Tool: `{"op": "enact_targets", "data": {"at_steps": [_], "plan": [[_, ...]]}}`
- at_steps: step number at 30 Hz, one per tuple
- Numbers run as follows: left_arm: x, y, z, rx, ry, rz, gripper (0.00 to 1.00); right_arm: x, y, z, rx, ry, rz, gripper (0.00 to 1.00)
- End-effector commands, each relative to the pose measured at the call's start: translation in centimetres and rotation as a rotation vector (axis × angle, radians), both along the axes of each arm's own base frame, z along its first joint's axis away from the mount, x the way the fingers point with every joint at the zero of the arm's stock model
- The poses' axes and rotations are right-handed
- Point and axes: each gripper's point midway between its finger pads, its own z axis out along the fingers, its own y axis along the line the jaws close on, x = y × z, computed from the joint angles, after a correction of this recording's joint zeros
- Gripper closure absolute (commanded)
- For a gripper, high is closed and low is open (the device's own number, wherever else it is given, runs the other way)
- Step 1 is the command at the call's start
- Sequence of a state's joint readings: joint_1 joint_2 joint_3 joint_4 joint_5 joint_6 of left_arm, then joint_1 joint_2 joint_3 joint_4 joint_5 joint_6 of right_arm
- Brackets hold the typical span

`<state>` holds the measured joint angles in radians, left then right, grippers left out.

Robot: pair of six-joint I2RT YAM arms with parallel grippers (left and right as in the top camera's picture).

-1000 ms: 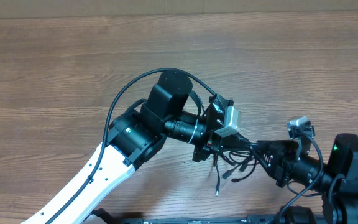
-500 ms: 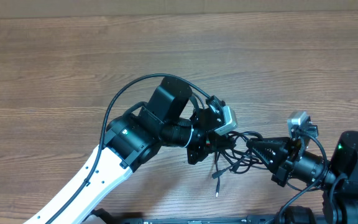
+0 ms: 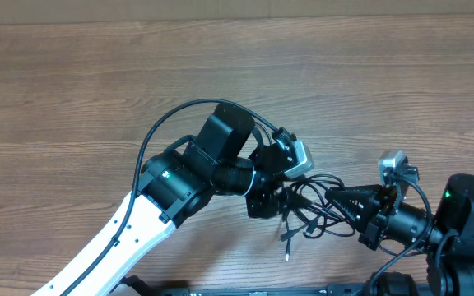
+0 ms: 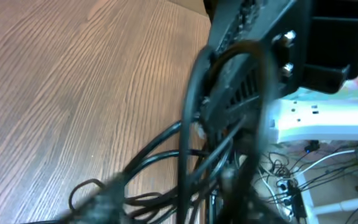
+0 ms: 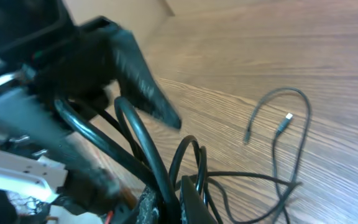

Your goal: Untangle cables

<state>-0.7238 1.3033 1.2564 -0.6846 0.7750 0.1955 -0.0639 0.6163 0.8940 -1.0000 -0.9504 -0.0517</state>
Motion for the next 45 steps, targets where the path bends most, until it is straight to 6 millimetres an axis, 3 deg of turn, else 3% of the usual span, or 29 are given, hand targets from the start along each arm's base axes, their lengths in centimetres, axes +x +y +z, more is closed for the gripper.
{"op": "enact_targets", "data": {"at_steps": [1, 2, 4, 7, 12, 15, 19, 20, 21, 22, 23, 29, 31, 32, 33, 35, 36, 42, 45], "plan": [[0.4, -0.2, 1.2, -0.035, -0.048, 0.003, 0.20, 0.3, -0.5, -0.1, -0.032, -0.006, -0.036, 0.96], [0.7, -0.4, 1.6, -0.052, -0.070, 0.004, 0.08, 0.1, -0.5, -0.3, -0.038, -0.001, -0.034, 0.96], [1.2, -0.8, 2.6, -0.092, -0.115, 0.004, 0.00, -0.2, -0.5, -0.7, -0.048, 0.009, -0.024, 0.96], [2.4, -1.6, 4.4, -0.161, -0.216, 0.017, 0.00, -0.5, 0.0, -0.1, -0.022, -0.009, 0.009, 0.96], [2.8, -1.6, 4.0, -0.144, -0.214, 0.033, 0.01, -1.3, 0.9, 0.8, 0.026, -0.037, 0.085, 0.96], [2.0, -1.7, 3.7, -0.151, -0.177, -0.009, 0.21, -1.9, 1.4, 1.5, 0.038, -0.094, 0.147, 0.96], [2.1, -1.8, 3.7, -0.152, -0.180, -0.008, 0.94, -2.0, 1.4, 1.3, 0.039, -0.081, 0.145, 0.96], [2.2, -1.8, 3.7, -0.153, -0.181, -0.008, 0.96, -2.0, 1.4, 1.2, 0.038, -0.075, 0.143, 0.95], [2.2, -1.8, 3.7, -0.153, -0.180, -0.008, 0.96, -1.9, 1.3, 1.1, 0.031, -0.074, 0.134, 0.84], [2.2, -1.8, 3.7, -0.153, -0.180, -0.008, 0.96, -1.7, 1.1, 0.9, 0.017, -0.074, 0.119, 0.58], [2.2, -1.8, 3.7, -0.151, -0.176, -0.001, 0.96, -1.5, 0.9, 0.7, 0.006, -0.073, 0.106, 0.49], [5.4, -1.2, 2.8, -0.086, -0.067, 0.249, 0.96, -1.2, 0.4, -0.1, -0.027, -0.042, 0.066, 0.42], [5.6, -1.3, 3.3, -0.108, -0.044, 0.270, 0.96, -1.1, 0.4, -0.1, -0.030, -0.043, 0.063, 0.42], [5.7, -1.4, 3.7, -0.123, -0.044, 0.275, 0.96, -0.9, 0.2, -0.3, -0.043, -0.040, 0.048, 0.48], [5.8, -1.5, 4.0, -0.134, -0.047, 0.278, 0.96, -0.9, 0.1, -0.5, -0.050, -0.037, 0.041, 0.57], [6.0, -1.7, 4.6, -0.158, -0.047, 0.286, 0.96, -1.0, 0.0, -0.9, -0.060, -0.015, 0.033, 0.87], [6.1, -1.7, 4.8, -0.166, -0.053, 0.287, 0.96, -1.1, 0.0, -1.0, -0.065, -0.014, 0.038, 0.96], [8.9, -1.0, 5.3, -0.192, 0.035, 0.502, 0.96, -1.4, 0.0, -1.4, -0.081, -0.019, 0.053, 0.96], [11.2, 0.6, 4.8, -0.190, 0.108, 0.688, 0.96, -1.6, 0.0, -1.5, -0.081, -0.009, 0.053, 0.96]]}}
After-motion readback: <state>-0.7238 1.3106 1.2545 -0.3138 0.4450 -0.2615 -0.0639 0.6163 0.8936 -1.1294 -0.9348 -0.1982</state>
